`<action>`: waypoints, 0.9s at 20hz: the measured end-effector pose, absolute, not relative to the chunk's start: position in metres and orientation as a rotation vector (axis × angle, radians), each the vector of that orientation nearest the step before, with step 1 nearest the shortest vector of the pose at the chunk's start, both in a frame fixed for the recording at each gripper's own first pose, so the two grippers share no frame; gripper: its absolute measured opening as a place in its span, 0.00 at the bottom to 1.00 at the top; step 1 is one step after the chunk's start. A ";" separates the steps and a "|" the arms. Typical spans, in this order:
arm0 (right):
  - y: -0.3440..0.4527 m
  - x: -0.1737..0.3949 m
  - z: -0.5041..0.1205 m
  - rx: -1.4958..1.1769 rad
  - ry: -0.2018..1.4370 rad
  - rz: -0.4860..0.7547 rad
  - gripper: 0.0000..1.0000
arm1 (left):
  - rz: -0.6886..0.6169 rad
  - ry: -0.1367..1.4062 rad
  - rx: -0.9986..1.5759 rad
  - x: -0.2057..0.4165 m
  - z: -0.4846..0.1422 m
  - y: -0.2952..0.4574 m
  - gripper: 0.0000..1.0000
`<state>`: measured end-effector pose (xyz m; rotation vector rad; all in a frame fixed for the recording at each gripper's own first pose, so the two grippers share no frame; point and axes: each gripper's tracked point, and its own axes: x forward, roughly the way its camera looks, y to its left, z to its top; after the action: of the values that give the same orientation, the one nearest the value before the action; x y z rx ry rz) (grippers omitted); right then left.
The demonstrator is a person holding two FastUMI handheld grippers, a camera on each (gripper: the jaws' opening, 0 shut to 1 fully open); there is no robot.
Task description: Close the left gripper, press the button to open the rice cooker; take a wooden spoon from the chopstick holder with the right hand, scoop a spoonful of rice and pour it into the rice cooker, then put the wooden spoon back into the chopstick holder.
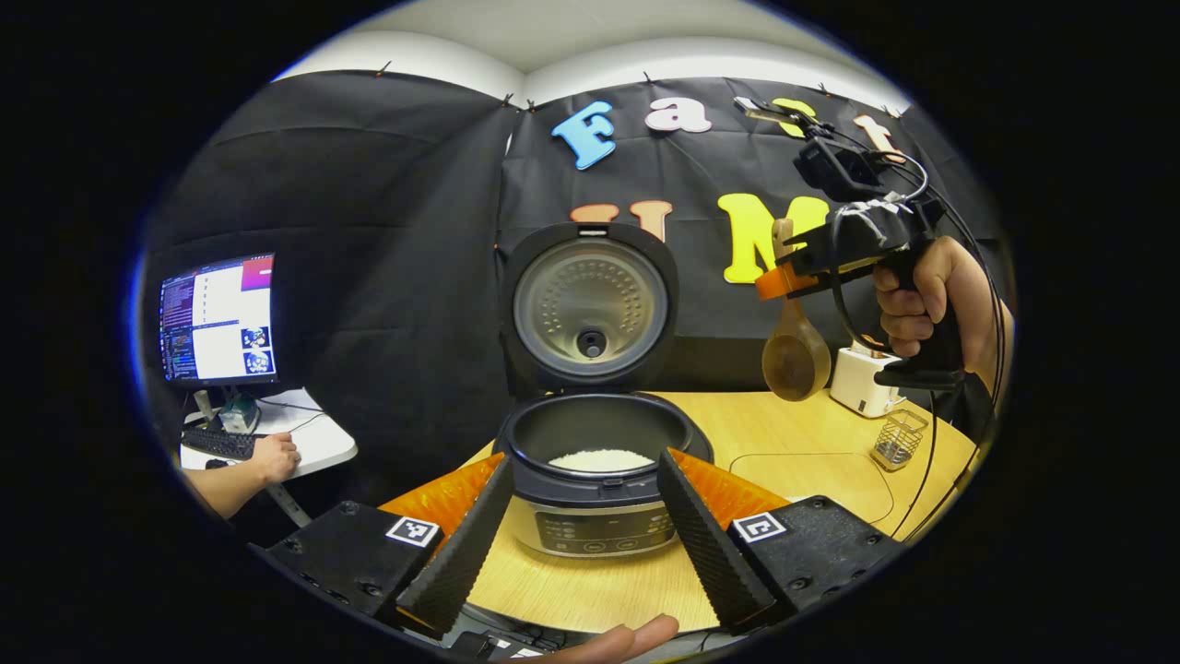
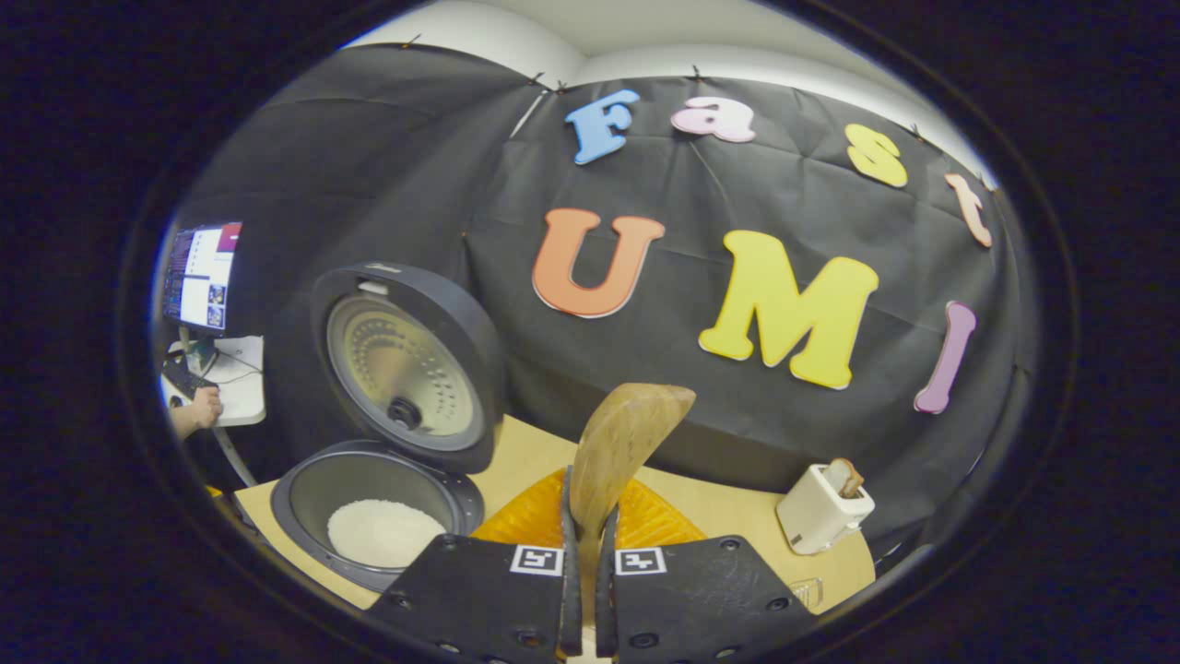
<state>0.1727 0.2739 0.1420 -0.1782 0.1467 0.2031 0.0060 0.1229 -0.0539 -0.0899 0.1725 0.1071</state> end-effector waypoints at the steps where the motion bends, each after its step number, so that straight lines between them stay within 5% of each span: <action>1: 0.259 0.176 0.139 -0.136 0.162 0.194 0.06 | 0.088 0.171 -0.084 0.007 -0.053 0.116 1.00; 18: 0.004 0.217 0.088 0.012 0.234 -0.112 0.08 | 0.034 0.180 0.006 0.013 -0.055 0.088 1.00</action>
<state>0.2166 0.0036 0.0881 0.0121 0.2343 -0.1123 0.0134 0.0876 -0.0550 0.0056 0.1798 0.0337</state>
